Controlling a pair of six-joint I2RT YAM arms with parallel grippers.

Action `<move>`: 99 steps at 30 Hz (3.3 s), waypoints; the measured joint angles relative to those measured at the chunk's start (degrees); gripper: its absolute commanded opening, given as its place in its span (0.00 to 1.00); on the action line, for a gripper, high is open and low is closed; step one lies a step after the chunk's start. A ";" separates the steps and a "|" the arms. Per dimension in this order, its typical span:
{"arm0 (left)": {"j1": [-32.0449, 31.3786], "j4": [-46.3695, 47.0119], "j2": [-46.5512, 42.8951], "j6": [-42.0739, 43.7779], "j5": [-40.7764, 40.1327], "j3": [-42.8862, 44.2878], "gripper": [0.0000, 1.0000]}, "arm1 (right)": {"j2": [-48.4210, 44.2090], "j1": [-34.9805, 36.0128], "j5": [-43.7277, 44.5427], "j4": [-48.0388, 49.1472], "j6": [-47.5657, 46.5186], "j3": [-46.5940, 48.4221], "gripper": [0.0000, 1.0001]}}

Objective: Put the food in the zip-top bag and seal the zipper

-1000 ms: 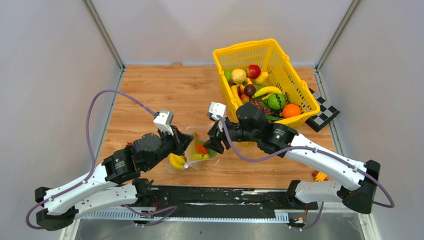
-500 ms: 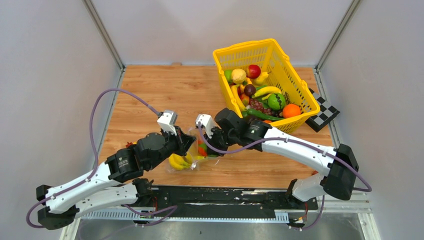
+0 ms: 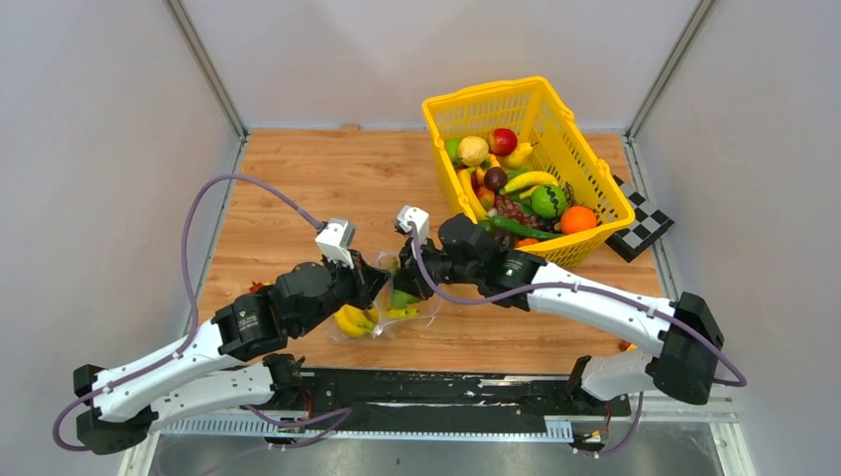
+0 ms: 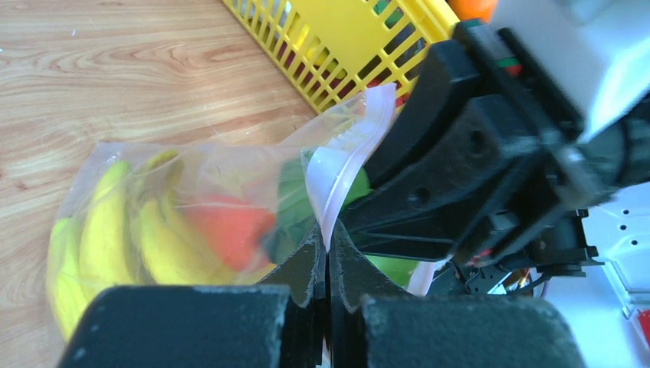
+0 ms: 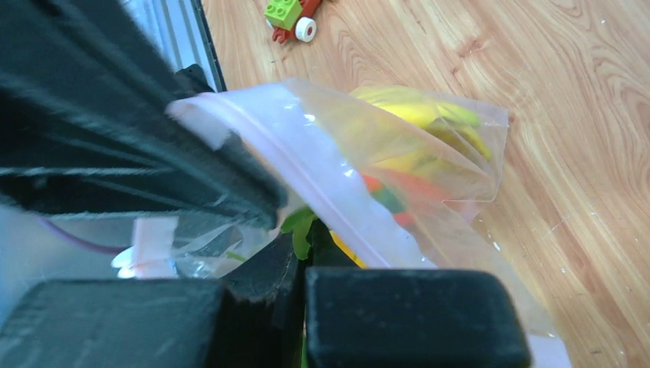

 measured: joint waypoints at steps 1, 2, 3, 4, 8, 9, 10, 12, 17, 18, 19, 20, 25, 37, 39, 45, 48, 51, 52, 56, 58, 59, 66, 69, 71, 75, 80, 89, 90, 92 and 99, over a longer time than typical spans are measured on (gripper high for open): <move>0.00 0.07 -0.17 0.00 0.00 0.00 0.00 | 0.76 0.00 0.26 1.01 0.35 0.00 0.00; 0.00 0.07 -0.44 0.00 0.00 0.00 0.00 | 1.75 0.00 0.44 1.86 0.61 0.00 0.00; 0.00 0.07 -0.66 -0.02 -0.02 0.00 0.00 | 3.02 0.02 0.39 2.56 0.87 0.00 0.00; 0.00 0.07 -1.05 -0.04 -0.02 0.00 0.00 | 4.57 0.09 0.39 2.97 1.01 0.00 0.01; 0.00 0.04 -1.70 -0.24 -0.09 0.00 0.00 | 8.37 0.87 0.37 2.71 0.55 -0.07 0.05; 0.00 -0.15 -1.77 -0.22 -0.26 0.00 0.00 | 8.92 1.16 0.42 2.12 0.17 -0.04 0.08; 0.00 -0.52 -1.92 -0.22 -0.50 0.00 0.00 | 9.09 1.25 0.28 1.62 -0.22 -0.04 0.11; 0.00 -0.55 -2.05 -0.28 -0.72 0.00 0.00 | 9.07 1.31 -0.31 1.01 -0.81 0.02 0.24; 0.00 -0.61 -2.60 -0.37 -1.81 0.00 0.00 | 6.73 1.46 -3.74 0.87 -1.95 0.15 0.42; 0.00 -0.68 -2.73 -0.44 -1.97 0.00 0.00 | 5.86 1.51 -4.09 0.85 -1.97 0.13 0.43; 0.00 -0.76 -2.82 -0.44 -2.10 0.00 0.00 | 4.46 1.51 -4.39 0.76 -2.10 0.15 0.44; 0.00 -0.85 -2.93 -0.46 -2.34 0.00 0.00 | 2.84 1.51 -4.55 0.57 -2.12 0.15 0.44; 0.00 -0.92 -2.97 -0.46 -2.89 0.00 0.00 | -6.88 1.51 -4.96 -1.03 -2.78 0.33 0.45; 0.00 -0.90 -2.47 -0.46 -2.84 -0.02 0.00 | -22.49 -1.46 24.81 -6.49 -6.88 1.29 0.60; 0.00 -0.85 -2.25 -0.46 -2.67 -0.02 0.00 | -21.49 -6.05 29.68 -9.27 -6.95 2.75 0.68; 0.00 -0.83 -1.81 -0.48 -1.70 -0.07 0.00 | -14.51 -25.64 35.54 -16.72 -5.95 5.29 0.77; 0.00 -0.83 -1.81 -0.48 -1.31 -0.13 0.00 | -11.02 -31.32 36.96 -19.65 -5.77 5.27 0.78; 0.00 -0.83 -1.81 -0.61 -1.22 -0.15 0.00 | -7.04 -34.60 39.45 -22.03 -5.75 5.77 0.78; 0.00 -0.83 -1.81 -0.66 -1.09 -0.17 0.00 | -5.33 -35.63 40.19 -22.99 -5.62 6.29 0.78; 0.00 -0.81 -1.70 -0.66 -0.66 -0.33 0.00 | -0.11 -39.32 42.73 -25.18 -4.96 7.23 0.78; 0.00 -0.83 -1.66 -0.66 -0.46 -0.35 0.00 | 0.98 -41.31 44.09 -26.14 -4.46 7.23 0.78; 0.00 -0.83 -1.68 -0.66 -0.42 -0.35 0.00 | 1.07 -41.90 44.61 -26.14 -4.33 7.23 0.78; 0.00 -0.81 -2.03 -0.66 -0.42 -0.68 0.00 | 1.05 -46.25 46.05 -25.83 -3.54 7.23 0.78; 0.00 -0.83 -1.99 -0.66 -0.39 -0.68 0.00 | 1.66 -47.04 46.10 -25.79 -3.02 7.23 0.78; 0.00 -0.83 -1.97 -0.66 -0.35 -0.68 0.00 | 2.16 -47.19 46.01 -25.79 -2.89 7.23 0.82; 0.00 -0.83 -1.97 -0.66 -0.22 -0.68 0.00 | 2.67 -47.19 45.44 -25.90 -2.64 7.21 0.88; 0.00 -0.83 -2.01 -0.66 -0.20 -0.70 0.00 | 2.80 -47.19 44.15 -24.87 -2.69 5.49 0.84; 0.00 -0.81 -1.57 -0.63 0.00 -0.76 0.00 | 3.54 -47.30 43.06 -25.73 -2.43 4.59 0.61; 0.00 -0.81 -1.44 -0.63 0.02 -0.76 0.00 | 3.52 -47.30 42.99 -25.55 -2.47 4.42 0.57; 0.00 -0.81 -1.09 -0.63 0.11 -0.76 0.00 | 3.48 -47.30 42.99 -25.42 -2.47 4.20 0.51; 0.00 -0.72 0.15 -0.61 0.76 -0.76 0.00 | 0.90 -47.32 38.40 -25.05 -2.49 3.48 0.42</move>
